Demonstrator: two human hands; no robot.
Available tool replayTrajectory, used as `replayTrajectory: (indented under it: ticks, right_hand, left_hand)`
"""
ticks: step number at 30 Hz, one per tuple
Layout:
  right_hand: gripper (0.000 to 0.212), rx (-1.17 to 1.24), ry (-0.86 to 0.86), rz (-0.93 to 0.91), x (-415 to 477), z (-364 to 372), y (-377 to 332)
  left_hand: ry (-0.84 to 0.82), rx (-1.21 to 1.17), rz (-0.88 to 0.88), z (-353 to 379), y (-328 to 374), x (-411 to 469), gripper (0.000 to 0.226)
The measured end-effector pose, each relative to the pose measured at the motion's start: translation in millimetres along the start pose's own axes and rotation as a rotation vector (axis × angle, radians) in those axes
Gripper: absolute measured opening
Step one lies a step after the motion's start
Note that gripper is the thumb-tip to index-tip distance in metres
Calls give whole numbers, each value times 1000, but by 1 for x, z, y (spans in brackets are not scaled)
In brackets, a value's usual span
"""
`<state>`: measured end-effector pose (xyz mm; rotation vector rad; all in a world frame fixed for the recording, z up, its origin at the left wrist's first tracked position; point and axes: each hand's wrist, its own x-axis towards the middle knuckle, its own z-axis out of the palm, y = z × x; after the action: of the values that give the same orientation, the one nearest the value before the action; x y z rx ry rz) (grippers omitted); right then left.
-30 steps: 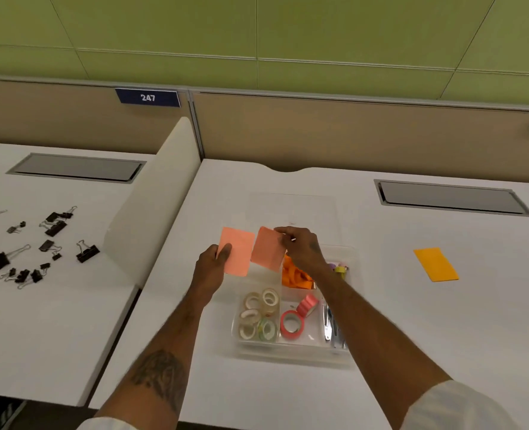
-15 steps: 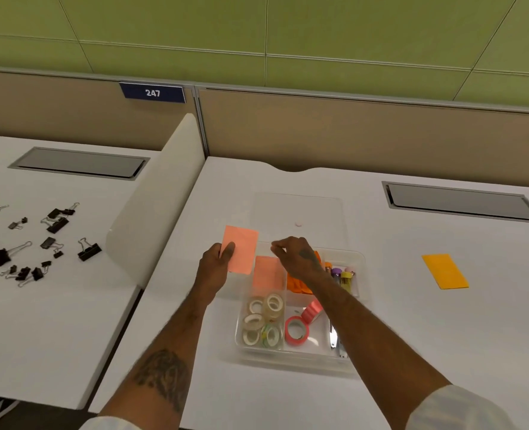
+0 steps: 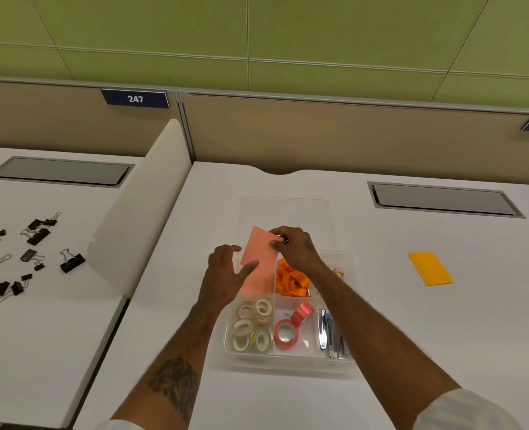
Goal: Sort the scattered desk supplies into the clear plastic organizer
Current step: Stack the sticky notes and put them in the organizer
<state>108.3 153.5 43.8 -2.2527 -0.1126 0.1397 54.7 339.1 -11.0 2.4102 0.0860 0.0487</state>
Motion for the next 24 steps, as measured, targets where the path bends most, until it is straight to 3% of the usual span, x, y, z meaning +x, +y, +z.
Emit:
replayTrajectory:
  ticks: [3,8,24]
  right_hand:
    - [28,-4,44,18,-2,-7,5]
    - [30,-59,6,-13,-6,-7,8]
    - [24,-303,-190,-61,-12,41,24]
  left_hand:
    - [-129,265,72,6,-16,-6,105]
    - [-240,408,115,18,-34,-16,121]
    - [-292,383,76,20,-35,-21,120]
